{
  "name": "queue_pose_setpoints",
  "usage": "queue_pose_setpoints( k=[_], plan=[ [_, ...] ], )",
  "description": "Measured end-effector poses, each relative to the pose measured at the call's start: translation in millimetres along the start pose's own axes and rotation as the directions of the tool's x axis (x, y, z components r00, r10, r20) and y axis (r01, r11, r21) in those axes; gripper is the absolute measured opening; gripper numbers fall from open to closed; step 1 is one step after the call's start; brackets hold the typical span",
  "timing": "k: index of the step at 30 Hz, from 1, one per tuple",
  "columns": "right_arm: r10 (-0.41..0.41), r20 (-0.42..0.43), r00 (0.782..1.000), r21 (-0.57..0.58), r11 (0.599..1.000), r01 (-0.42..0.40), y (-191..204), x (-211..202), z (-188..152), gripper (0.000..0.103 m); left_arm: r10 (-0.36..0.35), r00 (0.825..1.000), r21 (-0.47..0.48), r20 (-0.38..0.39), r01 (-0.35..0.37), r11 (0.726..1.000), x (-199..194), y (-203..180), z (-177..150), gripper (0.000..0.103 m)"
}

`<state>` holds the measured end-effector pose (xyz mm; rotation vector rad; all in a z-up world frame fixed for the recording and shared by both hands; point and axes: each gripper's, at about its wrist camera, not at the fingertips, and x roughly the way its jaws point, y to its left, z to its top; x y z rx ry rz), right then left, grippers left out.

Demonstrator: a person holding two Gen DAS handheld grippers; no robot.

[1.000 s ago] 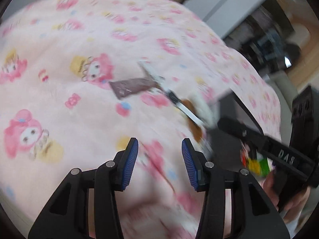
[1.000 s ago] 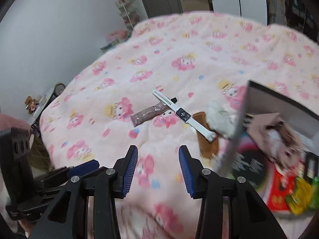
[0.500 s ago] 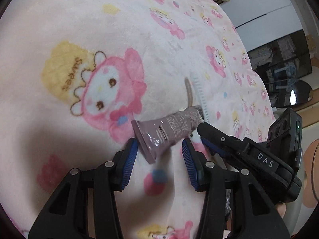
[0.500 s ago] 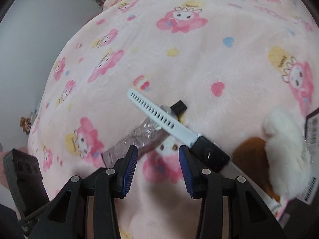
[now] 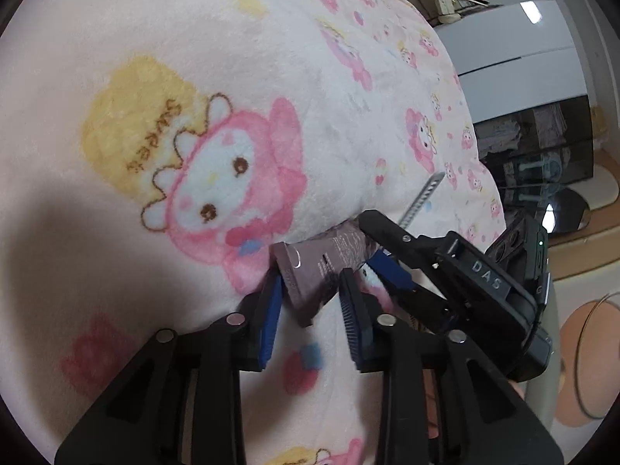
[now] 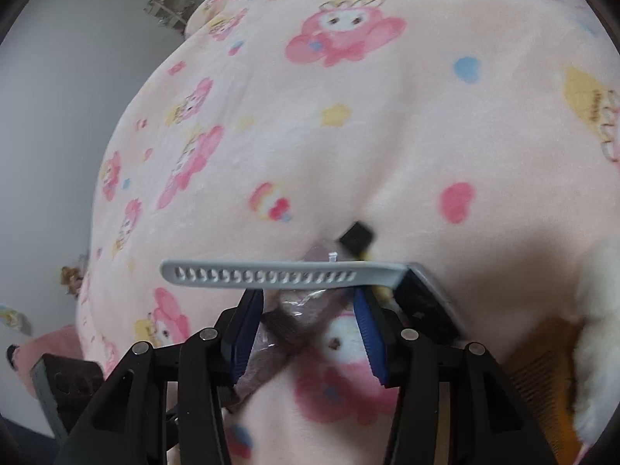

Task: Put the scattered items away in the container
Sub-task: 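Grasp the mauve tube with the right gripper and lift it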

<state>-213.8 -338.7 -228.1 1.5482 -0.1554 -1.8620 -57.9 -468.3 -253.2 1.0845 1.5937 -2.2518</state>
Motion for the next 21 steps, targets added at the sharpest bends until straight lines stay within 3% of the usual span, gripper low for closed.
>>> queue_pose_setpoints(
  k=[4,8,15,18,21],
  plan=[
    [-0.041,0.016,0.999,-0.025,0.999,0.042,6.4,5.9,-0.9,0.043,0.031,1.0,0.04,0.001,-0.031,0.999,-0.1,-8.7,1.2,0.032],
    [0.043,0.068,0.997,-0.043,0.998,-0.04,15.2,-28.8,-10.4,0.042,-0.027,0.999,0.098,0.025,0.025,0.995,-31.5,-30.2,-13.2,0.029],
    [0.122,0.187,0.975,-0.123,0.987,-0.1,34.6,-140.4,-61.9,0.04,-0.072,0.997,0.241,-0.001,0.07,0.968,-93.3,-89.0,-69.9,0.03],
    [0.152,0.236,0.96,-0.111,0.985,-0.129,26.7,-191.7,-87.1,0.037,-0.113,0.992,0.298,-0.063,0.126,0.946,-109.8,-115.1,-101.9,0.028],
    [0.166,0.309,0.936,-0.127,0.983,-0.132,19.0,-248.0,-110.9,0.033,-0.177,0.973,0.321,-0.152,0.218,0.922,-110.9,-145.0,-139.3,0.028]
  ],
)
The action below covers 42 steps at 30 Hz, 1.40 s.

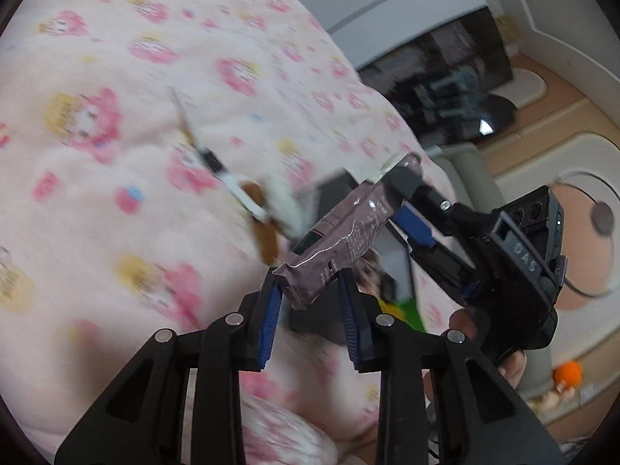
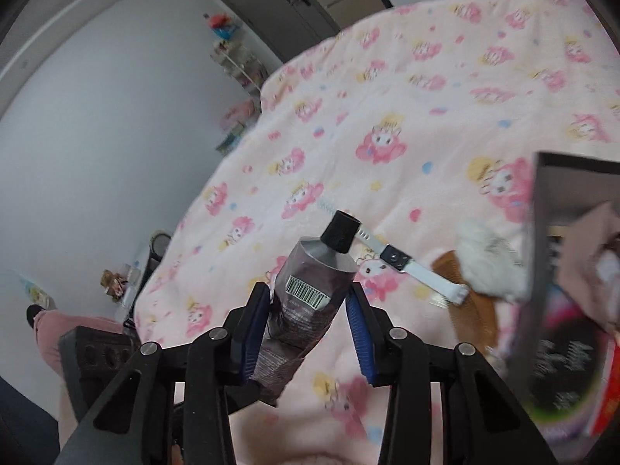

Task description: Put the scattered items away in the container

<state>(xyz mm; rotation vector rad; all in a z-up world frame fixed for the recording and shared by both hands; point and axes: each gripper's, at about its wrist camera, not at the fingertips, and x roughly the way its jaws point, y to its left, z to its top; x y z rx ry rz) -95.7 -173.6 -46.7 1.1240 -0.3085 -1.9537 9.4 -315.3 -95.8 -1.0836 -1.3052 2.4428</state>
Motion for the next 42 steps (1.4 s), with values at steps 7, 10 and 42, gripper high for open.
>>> queue_pose_setpoints(
  k=[7,10,42],
  plan=[
    [-0.087,0.141,0.986,0.009,0.996,0.087,-32.8,-129.3,-33.0,0.032,-0.058,0.985,0.14,-0.162,0.081,0.987,46.5,-85.9,-72.3,0.03],
    [-0.131,0.178,0.975,0.061,0.991,0.122,-64.1,-176.7,-62.7,0.032,-0.06,0.956,0.176,-0.287,0.114,0.978,79.3,-112.0,-104.1,0.03],
    [-0.307,0.028,0.951,0.351,0.894,0.278,-250.9,-226.9,-158.2,0.031,0.121,0.868,0.167,-0.482,-0.045,0.985,180.6,-91.8,-183.0,0.031]
  ],
)
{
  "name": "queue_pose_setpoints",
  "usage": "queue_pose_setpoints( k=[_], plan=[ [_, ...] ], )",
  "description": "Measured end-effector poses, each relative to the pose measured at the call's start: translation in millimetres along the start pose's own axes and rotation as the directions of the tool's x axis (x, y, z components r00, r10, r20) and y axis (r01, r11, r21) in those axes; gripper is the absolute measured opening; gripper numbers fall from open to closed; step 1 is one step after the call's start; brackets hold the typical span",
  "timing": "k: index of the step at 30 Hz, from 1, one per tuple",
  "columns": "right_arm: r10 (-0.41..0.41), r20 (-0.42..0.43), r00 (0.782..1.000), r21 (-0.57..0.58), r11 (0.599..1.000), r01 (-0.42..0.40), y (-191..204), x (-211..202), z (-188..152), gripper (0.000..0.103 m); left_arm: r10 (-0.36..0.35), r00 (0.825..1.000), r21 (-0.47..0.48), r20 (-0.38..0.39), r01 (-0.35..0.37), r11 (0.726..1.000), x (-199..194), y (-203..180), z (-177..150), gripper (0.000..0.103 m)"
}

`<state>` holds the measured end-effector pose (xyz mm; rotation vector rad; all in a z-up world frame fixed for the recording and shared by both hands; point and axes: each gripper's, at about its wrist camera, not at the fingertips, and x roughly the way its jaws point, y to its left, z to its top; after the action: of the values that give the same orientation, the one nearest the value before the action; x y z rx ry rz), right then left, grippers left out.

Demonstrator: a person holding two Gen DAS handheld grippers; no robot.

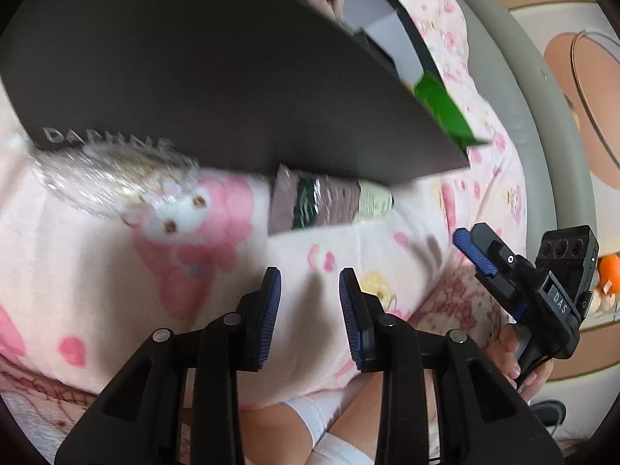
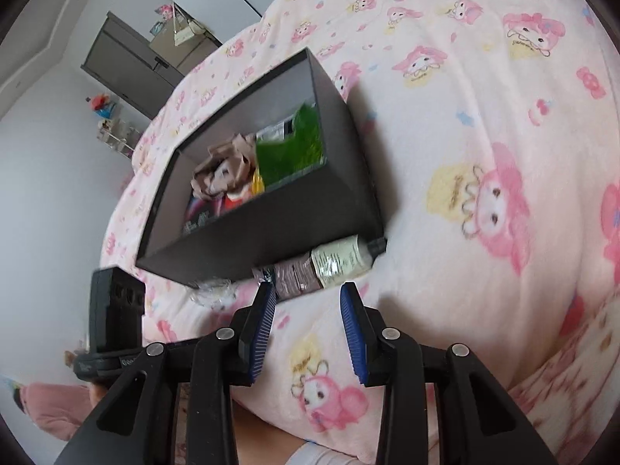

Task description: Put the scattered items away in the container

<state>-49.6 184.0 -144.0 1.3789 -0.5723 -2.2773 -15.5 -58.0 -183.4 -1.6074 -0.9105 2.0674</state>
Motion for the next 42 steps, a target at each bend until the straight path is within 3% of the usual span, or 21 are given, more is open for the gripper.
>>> queue_pose_setpoints(
  k=[4,9,12,15,19,21,24,29,34,42],
  plan=[
    [-0.043,0.021,0.999,-0.026,0.999,0.044,-2.5,3.7,14.6,0.031,0.034,0.998,-0.063,0.055,-0.03,0.998,-10.5,12.2,-1.9,0.032],
    [-0.055,-0.084,0.995,-0.043,0.998,0.052,-0.7,29.6,15.1,0.031,0.068,0.994,-0.096,0.083,-0.06,0.994,-15.1,16.0,5.9,0.035],
    [-0.093,-0.082,0.992,-0.045,0.995,0.089,-0.2,40.1,21.5,0.031,0.112,0.991,-0.047,0.079,-0.108,0.993,-8.1,4.0,20.5,0.035],
    [-0.226,-0.057,0.972,-0.009,0.974,0.226,-16.0,47.3,28.3,0.039,0.135,0.987,0.0,0.089,-0.136,0.991,2.1,-9.0,30.2,0.037],
    [-0.232,-0.101,0.967,0.021,0.972,0.235,-27.2,60.8,30.1,0.041,0.213,0.969,0.06,0.121,-0.222,0.973,8.8,-16.7,25.4,0.039],
    [-0.238,-0.096,0.967,0.001,0.971,0.239,-24.0,64.8,31.1,0.048,0.234,0.964,0.073,0.128,-0.245,0.967,8.2,-16.7,19.7,0.043],
    [-0.23,-0.098,0.968,0.002,0.973,0.231,-24.7,70.4,30.7,0.056,0.233,0.962,0.075,0.143,-0.245,0.967,5.5,-17.0,14.7,0.052],
    [-0.258,-0.109,0.96,-0.06,0.966,0.253,-20.0,80.6,28.2,0.056,0.232,0.957,0.076,0.174,-0.248,0.966,5.3,-23.1,9.1,0.052],
    [-0.282,-0.084,0.956,-0.167,0.949,0.266,-4.2,79.3,19.0,0.059,0.252,0.958,0.139,0.141,-0.271,0.953,10.0,-32.7,-4.1,0.052],
    [-0.263,-0.066,0.962,-0.2,0.948,0.246,-3.1,68.0,15.3,0.059,0.194,0.971,0.095,0.137,-0.208,0.974,-19.8,-23.4,-16.1,0.052]
  ],
)
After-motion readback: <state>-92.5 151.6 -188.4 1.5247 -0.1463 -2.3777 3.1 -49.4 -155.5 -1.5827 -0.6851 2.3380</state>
